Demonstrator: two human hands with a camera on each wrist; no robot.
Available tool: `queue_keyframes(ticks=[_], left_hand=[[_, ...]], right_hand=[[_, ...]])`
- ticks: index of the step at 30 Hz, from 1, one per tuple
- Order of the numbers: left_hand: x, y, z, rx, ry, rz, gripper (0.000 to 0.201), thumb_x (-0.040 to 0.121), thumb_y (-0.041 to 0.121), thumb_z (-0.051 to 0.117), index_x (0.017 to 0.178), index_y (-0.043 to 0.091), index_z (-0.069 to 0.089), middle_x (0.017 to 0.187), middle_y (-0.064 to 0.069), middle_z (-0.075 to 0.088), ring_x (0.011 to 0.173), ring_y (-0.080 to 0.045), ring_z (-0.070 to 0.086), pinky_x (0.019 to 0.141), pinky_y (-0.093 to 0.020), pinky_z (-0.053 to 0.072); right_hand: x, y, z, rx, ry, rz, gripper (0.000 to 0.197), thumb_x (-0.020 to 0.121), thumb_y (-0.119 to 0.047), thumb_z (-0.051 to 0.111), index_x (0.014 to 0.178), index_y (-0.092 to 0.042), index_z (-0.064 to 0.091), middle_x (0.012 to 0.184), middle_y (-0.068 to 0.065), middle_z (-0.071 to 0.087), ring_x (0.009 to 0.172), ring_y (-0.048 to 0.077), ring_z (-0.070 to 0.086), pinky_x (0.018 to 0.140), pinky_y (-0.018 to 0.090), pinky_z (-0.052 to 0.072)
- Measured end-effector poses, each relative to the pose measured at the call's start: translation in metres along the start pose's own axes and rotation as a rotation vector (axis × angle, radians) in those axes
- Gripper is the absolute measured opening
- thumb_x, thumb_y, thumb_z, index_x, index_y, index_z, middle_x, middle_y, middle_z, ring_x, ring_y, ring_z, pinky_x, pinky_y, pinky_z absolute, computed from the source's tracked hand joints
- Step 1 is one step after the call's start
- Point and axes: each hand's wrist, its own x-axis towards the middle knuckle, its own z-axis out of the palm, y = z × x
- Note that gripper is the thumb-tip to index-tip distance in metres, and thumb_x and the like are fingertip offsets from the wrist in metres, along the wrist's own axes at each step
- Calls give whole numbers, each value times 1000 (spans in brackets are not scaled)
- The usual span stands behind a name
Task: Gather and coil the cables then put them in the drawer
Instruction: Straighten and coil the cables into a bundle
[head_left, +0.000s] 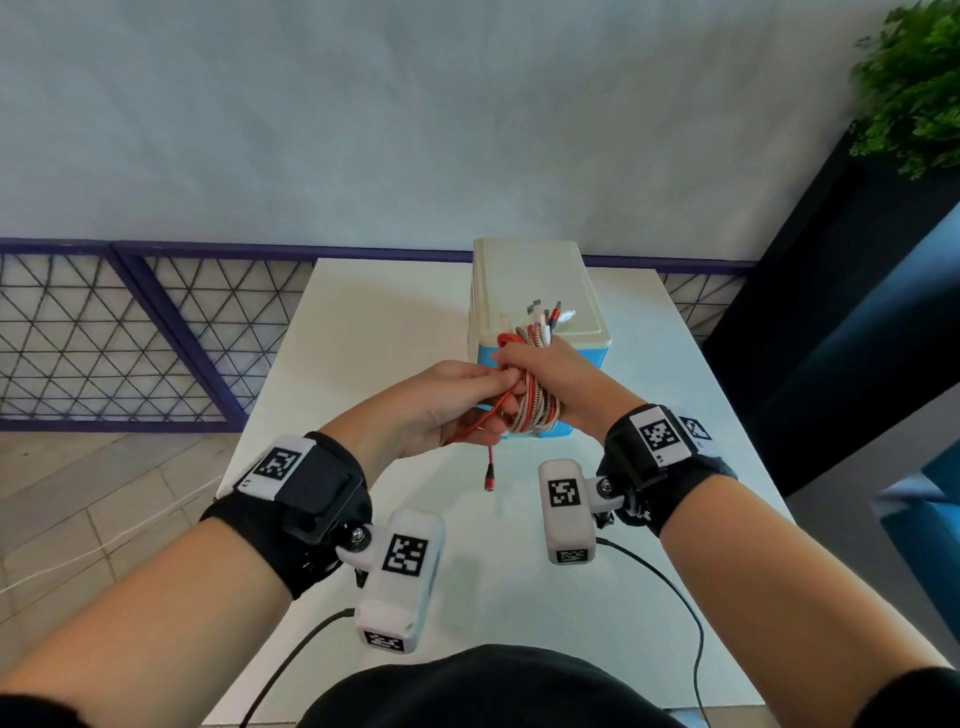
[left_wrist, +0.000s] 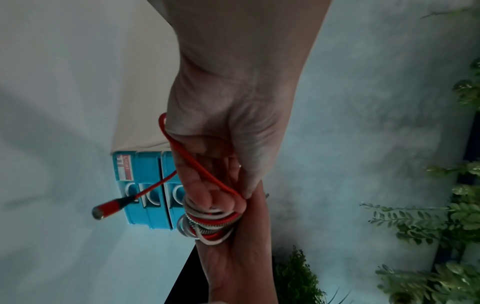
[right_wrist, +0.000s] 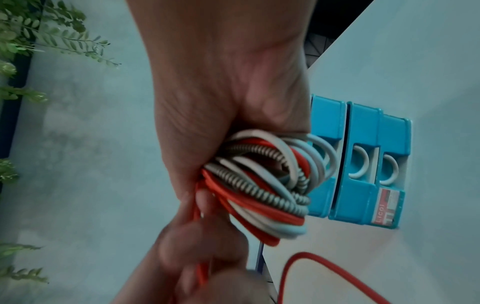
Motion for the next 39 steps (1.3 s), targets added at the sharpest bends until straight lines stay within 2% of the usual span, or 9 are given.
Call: queue_keyframes(ticks=[4,10,16,21,26,29,33,37,39], left_hand=[[-4,-6,-7,-17,-184,-119,32,97,41,43,74,20,51,55,7,36,44,-9,29,44,-18,34],[-9,-26,-30,196,-388,-266,33,100,35,35,81,16,53,64,3,35,53,-10,36,61,-21,34],[0,-35,-44,717,65,-7,15,91,28,59,87,18,69,72,4,59,67,-11,50,64,-21,38],[10,-24,-45,758,338,193,11,84,26,67,74,29,67,74,9,63,72,-12,56,73,-30,48],[14,-13,-39,745,385,330,7,85,25,67,80,21,70,76,6,64,65,-7,53,63,-24,43],[16,-13,-37,683,388,378,8,85,24,67,83,17,72,80,-1,68,65,-6,54,65,-24,43],[21,-11,-33,672,405,402,7,86,21,65,83,17,69,74,7,64,68,-4,56,63,-19,42],[20,-11,-32,518,403,240,25,92,32,55,87,10,66,67,4,58,60,-12,52,55,-22,45],[17,-12,-36,311,366,83,36,95,40,47,83,10,62,63,2,51,55,-14,47,56,-25,45]], right_hand=[[5,-2,-5,107,133,-48,9,85,-13,62,78,-8,59,65,7,64,59,19,66,65,34,58],[2,-15,-19,324,108,-95,8,90,-12,61,93,-9,54,74,6,63,70,22,66,80,48,56],[-1,-14,-19,213,-35,2,13,90,-18,64,94,-7,59,80,10,68,79,26,68,86,48,56],[-4,-15,-9,84,-125,24,11,90,-17,62,89,-7,60,80,11,68,67,21,69,65,32,60],[-1,-12,-3,-71,-137,33,16,88,-19,65,96,-6,63,84,12,70,70,19,69,68,29,60],[2,-12,0,-168,-87,-4,11,85,-20,68,86,-10,65,74,6,69,66,15,68,70,29,57],[2,-6,2,-126,-206,38,19,84,-21,69,95,-6,67,86,13,71,76,21,68,74,33,58],[2,1,0,-83,-137,34,8,87,-18,66,87,-10,64,69,3,67,60,13,67,58,24,55],[5,4,-2,-86,-59,31,11,85,-20,67,86,-10,63,67,3,66,59,14,65,60,26,57]])
